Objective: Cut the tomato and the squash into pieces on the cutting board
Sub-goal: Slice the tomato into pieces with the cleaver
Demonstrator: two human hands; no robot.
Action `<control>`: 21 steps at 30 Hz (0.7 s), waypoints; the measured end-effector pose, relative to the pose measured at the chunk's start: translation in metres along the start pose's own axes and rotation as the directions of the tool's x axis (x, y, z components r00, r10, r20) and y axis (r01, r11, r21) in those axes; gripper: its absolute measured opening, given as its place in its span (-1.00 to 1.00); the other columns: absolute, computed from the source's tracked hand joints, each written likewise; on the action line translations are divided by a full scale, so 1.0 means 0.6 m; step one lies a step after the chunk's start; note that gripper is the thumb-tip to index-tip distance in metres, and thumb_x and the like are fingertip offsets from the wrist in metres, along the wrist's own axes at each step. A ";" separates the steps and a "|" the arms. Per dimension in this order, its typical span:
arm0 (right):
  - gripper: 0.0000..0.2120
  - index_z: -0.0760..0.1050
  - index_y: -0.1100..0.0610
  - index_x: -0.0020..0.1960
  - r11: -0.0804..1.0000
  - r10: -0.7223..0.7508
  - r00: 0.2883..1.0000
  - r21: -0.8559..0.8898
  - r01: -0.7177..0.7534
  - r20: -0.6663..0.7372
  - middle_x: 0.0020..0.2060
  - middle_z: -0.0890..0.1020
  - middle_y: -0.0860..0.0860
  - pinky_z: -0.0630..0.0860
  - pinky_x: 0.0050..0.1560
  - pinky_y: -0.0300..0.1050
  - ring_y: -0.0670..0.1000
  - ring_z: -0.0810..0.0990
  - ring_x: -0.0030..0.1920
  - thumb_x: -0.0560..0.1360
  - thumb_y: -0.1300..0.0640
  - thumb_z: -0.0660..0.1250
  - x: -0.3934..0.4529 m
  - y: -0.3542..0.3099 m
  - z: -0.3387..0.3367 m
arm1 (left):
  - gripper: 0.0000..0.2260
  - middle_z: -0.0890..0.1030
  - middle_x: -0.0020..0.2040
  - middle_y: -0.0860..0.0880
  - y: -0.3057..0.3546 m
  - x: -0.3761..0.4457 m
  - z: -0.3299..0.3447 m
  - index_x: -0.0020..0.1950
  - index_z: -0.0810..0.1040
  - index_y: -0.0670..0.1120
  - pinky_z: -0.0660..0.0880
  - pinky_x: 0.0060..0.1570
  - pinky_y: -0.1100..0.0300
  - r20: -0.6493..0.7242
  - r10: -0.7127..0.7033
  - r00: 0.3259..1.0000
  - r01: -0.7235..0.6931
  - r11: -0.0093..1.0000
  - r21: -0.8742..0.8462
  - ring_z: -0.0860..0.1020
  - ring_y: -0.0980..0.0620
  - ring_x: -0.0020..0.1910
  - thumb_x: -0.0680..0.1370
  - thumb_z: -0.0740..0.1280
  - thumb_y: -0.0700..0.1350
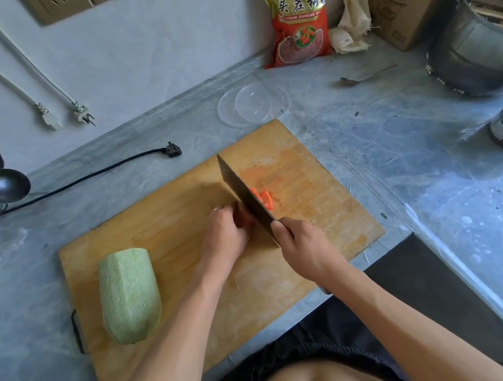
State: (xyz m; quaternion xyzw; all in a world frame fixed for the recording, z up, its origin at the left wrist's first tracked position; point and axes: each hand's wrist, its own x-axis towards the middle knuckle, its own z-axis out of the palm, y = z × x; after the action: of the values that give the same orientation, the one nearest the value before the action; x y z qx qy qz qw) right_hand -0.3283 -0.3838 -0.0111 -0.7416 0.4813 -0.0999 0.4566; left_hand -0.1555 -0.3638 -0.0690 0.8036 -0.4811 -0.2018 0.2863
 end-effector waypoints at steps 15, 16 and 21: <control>-0.61 0.31 0.08 -0.30 0.993 -0.110 0.993 -0.030 0.111 0.032 -0.48 0.38 0.02 0.25 -0.42 -0.09 0.00 0.28 -0.47 0.68 0.00 0.09 -0.033 -0.011 -0.036 | -0.85 0.69 -0.13 -0.11 0.005 0.004 0.002 -0.06 0.66 -0.11 0.30 -0.25 0.30 -0.034 0.022 0.999 -0.020 0.999 0.050 0.64 -0.10 -0.13 0.39 0.50 -0.19; -0.61 0.29 0.04 -0.31 0.992 -0.118 0.993 -0.046 0.119 0.026 -0.49 0.36 0.01 0.21 -0.43 -0.12 0.00 0.25 -0.48 0.68 0.00 0.09 -0.036 -0.014 -0.033 | -0.81 0.69 -0.09 -0.12 0.008 0.002 0.001 -0.01 0.68 -0.11 0.32 -0.21 0.28 -0.042 0.017 0.999 -0.015 0.998 0.060 0.63 -0.09 -0.10 0.39 0.51 -0.18; -0.64 0.31 0.01 -0.29 0.994 -0.080 0.996 -0.073 0.082 0.033 -0.50 0.34 -0.01 0.19 -0.43 -0.16 -0.01 0.23 -0.48 0.67 -0.03 0.07 -0.045 -0.015 -0.022 | -0.81 0.69 -0.13 -0.17 0.019 -0.003 -0.003 -0.05 0.71 -0.14 0.33 -0.21 0.25 -0.091 0.066 0.994 -0.059 0.995 0.078 0.63 -0.13 -0.16 0.36 0.53 -0.25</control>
State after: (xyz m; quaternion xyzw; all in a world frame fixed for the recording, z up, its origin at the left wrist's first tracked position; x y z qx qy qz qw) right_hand -0.3444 -0.3689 0.0114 -0.7783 0.4473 -0.0890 0.4315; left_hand -0.1629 -0.3658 -0.0602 0.8068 -0.4996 -0.1367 0.2842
